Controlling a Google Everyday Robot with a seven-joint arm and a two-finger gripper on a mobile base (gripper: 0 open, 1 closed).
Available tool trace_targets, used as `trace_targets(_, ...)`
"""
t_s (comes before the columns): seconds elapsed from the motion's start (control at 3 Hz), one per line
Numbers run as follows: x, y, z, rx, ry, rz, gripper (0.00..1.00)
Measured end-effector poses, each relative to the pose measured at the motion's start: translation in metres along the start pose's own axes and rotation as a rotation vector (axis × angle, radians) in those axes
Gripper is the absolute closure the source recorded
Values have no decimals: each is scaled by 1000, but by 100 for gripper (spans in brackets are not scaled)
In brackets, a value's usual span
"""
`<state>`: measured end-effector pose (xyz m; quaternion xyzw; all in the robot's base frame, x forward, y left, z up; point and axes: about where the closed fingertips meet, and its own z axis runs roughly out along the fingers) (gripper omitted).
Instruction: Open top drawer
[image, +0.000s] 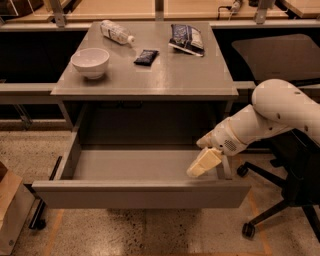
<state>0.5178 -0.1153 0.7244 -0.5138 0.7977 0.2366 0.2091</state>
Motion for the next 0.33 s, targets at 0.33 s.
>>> trace_targets(0.33,0,0,0,-1,0,0,0)
